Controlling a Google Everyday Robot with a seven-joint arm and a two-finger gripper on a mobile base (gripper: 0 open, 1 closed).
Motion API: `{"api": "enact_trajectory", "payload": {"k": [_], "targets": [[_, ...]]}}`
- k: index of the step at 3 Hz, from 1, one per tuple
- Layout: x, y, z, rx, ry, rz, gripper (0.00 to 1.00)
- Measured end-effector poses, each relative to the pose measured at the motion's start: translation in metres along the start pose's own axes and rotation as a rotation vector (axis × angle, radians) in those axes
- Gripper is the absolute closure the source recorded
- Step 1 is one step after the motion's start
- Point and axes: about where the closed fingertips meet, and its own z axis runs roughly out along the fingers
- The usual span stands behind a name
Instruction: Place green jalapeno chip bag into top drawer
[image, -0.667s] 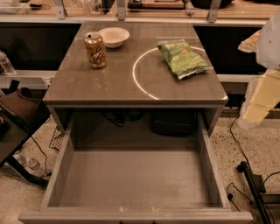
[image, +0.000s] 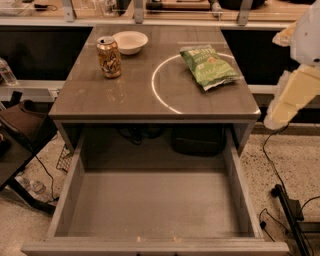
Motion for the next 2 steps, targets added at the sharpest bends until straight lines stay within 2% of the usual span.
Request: {"api": "enact_trajectory", "payload": {"k": [1, 2], "targets": [[-0.010, -0.055, 0.003, 0.116, -0.102, 0.097, 0.00], [-0.017, -0.129, 0.009, 0.278, -0.247, 0.294, 0.00]]}}
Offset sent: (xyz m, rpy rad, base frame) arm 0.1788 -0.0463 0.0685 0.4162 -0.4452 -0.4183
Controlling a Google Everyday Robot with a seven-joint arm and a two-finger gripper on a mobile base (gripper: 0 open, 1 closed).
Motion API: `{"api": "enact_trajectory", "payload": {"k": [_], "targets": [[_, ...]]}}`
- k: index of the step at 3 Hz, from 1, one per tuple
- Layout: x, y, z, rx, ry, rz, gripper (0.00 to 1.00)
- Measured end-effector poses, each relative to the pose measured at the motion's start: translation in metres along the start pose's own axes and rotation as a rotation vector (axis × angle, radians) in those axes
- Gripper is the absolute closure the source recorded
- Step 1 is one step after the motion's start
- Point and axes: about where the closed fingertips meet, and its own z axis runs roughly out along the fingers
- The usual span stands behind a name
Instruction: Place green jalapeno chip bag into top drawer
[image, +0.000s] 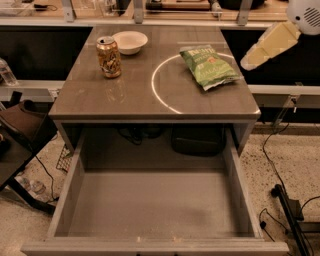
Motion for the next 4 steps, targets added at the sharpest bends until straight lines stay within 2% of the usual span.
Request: {"api": "enact_trajectory", "payload": {"k": [1, 3, 4], "targets": [[-0.010, -0.032, 0.017, 0.079, -0.090, 0.130, 0.00], [-0.017, -0.032, 0.022, 0.089, -0.120, 0.135, 0.00], [-0.028, -0.033, 0.060, 0.065, -0.166, 0.148, 0.00]]}}
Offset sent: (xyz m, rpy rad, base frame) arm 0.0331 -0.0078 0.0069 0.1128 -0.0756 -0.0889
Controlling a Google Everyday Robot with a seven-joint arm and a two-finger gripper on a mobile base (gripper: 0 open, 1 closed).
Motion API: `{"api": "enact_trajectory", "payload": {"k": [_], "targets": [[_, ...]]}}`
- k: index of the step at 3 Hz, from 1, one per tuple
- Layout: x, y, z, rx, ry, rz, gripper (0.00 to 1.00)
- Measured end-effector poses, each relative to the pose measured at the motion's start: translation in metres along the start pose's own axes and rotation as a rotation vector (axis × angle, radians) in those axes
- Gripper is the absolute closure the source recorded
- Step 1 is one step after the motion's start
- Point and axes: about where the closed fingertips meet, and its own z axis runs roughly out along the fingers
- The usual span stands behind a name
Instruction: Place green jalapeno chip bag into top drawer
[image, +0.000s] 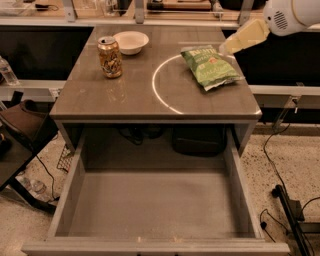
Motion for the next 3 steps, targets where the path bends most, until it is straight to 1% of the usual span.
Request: {"api": "enact_trajectory", "payload": {"k": [1, 2, 3], "targets": [[0.000, 0.000, 0.049, -0.041, -0.015, 0.025, 0.00], [0.004, -0.002, 0.094, -0.066, -0.013, 0.054, 0.00], [0.017, -0.005, 0.127, -0.064, 0.005, 0.089, 0.00]]}}
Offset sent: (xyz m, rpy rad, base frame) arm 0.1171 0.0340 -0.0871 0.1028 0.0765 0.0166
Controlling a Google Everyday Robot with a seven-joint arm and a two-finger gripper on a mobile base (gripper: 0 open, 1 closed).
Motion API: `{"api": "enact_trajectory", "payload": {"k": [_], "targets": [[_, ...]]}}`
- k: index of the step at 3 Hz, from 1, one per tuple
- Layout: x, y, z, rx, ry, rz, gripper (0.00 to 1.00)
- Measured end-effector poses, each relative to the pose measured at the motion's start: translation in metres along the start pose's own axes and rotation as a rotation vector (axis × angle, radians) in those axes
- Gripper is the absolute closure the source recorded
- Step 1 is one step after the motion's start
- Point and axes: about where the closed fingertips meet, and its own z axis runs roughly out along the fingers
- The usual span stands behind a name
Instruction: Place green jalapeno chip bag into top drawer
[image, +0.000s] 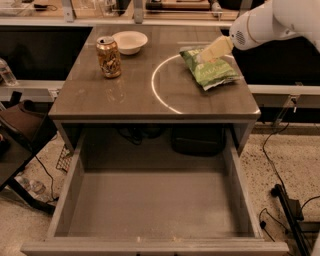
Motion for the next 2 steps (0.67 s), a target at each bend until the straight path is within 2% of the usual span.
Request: {"api": "enact_trajectory", "payload": {"k": [1, 2], "targets": [[0.029, -0.002, 0.028, 0.001, 0.035, 0.066, 0.02], [0.049, 0.010, 0.045, -0.022, 0.057, 0.102, 0.23]]}}
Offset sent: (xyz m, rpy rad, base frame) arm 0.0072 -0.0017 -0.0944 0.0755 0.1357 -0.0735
